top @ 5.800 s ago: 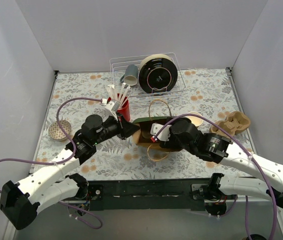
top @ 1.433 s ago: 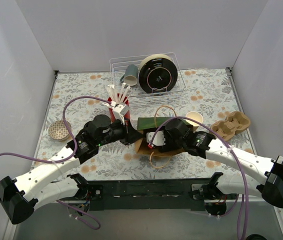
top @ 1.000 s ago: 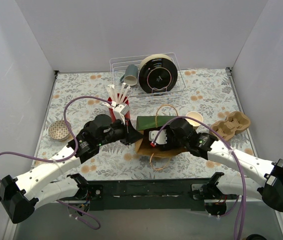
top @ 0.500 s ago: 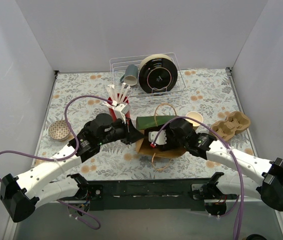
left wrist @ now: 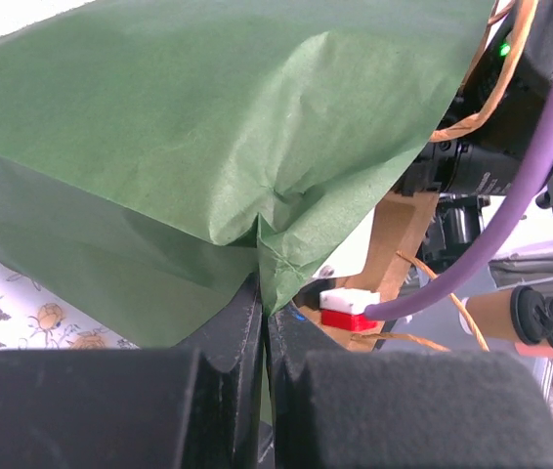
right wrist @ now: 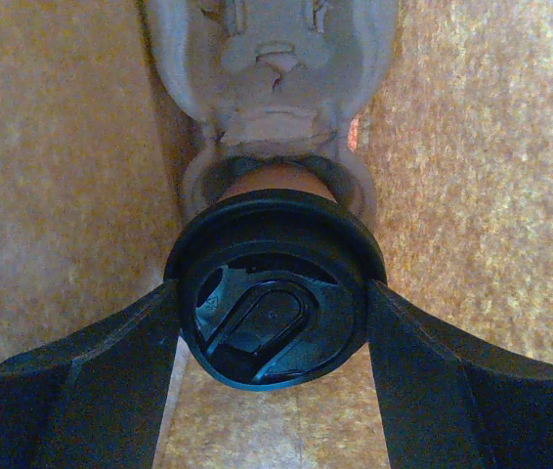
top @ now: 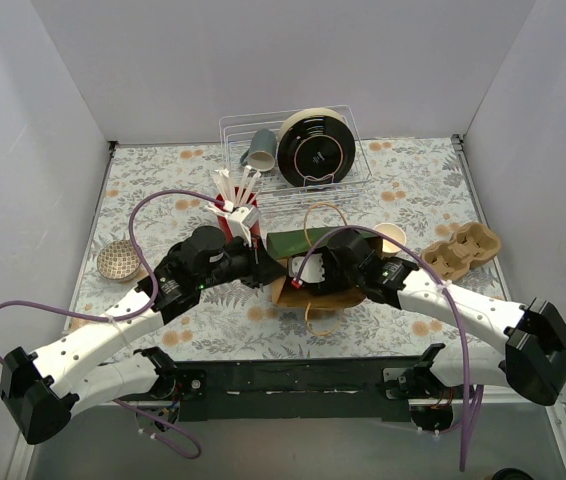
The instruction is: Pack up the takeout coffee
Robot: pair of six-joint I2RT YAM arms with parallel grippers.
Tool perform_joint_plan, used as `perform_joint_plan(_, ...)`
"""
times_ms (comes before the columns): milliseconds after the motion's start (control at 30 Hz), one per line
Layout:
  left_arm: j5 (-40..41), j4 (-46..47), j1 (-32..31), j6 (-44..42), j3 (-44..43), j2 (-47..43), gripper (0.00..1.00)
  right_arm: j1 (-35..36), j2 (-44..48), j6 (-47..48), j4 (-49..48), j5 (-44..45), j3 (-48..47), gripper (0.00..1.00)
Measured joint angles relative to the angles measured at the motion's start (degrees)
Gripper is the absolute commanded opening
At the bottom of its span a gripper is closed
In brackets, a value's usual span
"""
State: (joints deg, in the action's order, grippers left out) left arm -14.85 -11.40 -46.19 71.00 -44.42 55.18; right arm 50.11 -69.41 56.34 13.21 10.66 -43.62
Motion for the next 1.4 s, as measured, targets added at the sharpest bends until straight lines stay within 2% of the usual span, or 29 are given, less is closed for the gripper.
perform_joint_plan(467,0.94,0.04,0.33,0.09,-0.20,0.52,0.00,0.00,-1.90,-0.02,-1.81,1.90,-0.26,0.17)
perform_joint_plan(733,1.16,-0.17,0.33,0.42,-0.31,1.16,0.00,0.00,-2.10,0.02,-4.96,3.39,1.31,0.12)
perform_joint_plan(933,2.05,-1.09,0.33,0.50,-0.87,1.40,0.00,0.00,-2.86,0.04,-6.62,4.09,1.49,0.18)
perform_joint_plan(1233,2.45,-2.36,0.33,1.16,-2.01,2.08,0.00,0.00,-3.08,-0.59,-7.89,4.48,1.90,0.43)
perform_joint_plan(1300,2.45,-2.82,0.33,1.25,-2.51,2.43,0.00,-0.04,-3.02,-0.70,-7.85,4.46,1.88,0.54)
perform_joint_plan(1400,2.47,-3.48,0.33,1.22,-3.34,2.84,0.00,-0.17,-2.82,-0.98,-7.52,4.26,1.73,0.60)
